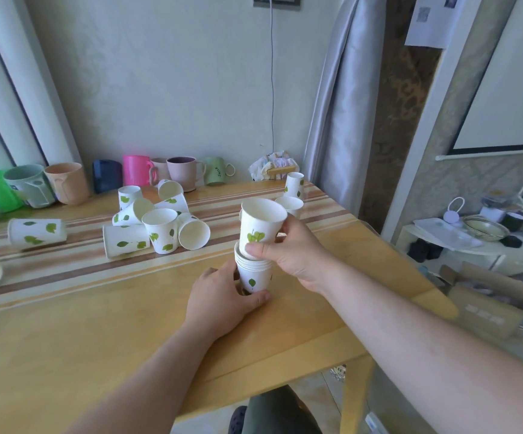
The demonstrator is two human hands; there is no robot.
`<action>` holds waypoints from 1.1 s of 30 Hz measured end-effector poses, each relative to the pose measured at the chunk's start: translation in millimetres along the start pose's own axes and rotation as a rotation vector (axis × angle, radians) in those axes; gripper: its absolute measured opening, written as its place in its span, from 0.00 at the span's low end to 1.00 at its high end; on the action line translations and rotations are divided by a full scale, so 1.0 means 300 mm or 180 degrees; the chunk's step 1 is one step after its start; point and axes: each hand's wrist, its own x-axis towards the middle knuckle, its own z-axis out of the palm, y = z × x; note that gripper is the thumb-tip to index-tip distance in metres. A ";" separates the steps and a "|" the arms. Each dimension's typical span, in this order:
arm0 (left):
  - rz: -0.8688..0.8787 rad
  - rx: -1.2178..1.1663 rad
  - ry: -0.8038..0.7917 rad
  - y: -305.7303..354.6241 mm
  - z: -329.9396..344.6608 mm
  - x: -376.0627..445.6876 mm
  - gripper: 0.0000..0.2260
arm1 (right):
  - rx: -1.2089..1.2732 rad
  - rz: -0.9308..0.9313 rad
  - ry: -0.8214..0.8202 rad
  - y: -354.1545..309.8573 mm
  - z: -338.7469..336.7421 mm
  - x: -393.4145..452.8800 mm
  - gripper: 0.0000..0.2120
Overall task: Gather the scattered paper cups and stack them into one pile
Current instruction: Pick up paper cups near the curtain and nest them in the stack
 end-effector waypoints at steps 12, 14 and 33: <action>-0.0237 -0.0191 -0.0597 -0.040 -0.074 0.162 0.29 | -0.0920 0.0415 0.0405 0.185 -0.188 0.075 0.33; -0.0183 -0.0068 -0.0516 -0.041 -0.062 0.190 0.25 | -0.0923 0.0453 0.0813 0.217 -0.211 0.145 0.31; -0.0080 -0.0208 -0.0162 -0.095 0.007 0.206 0.29 | 0.0999 0.0545 0.1253 0.138 -0.096 0.359 0.14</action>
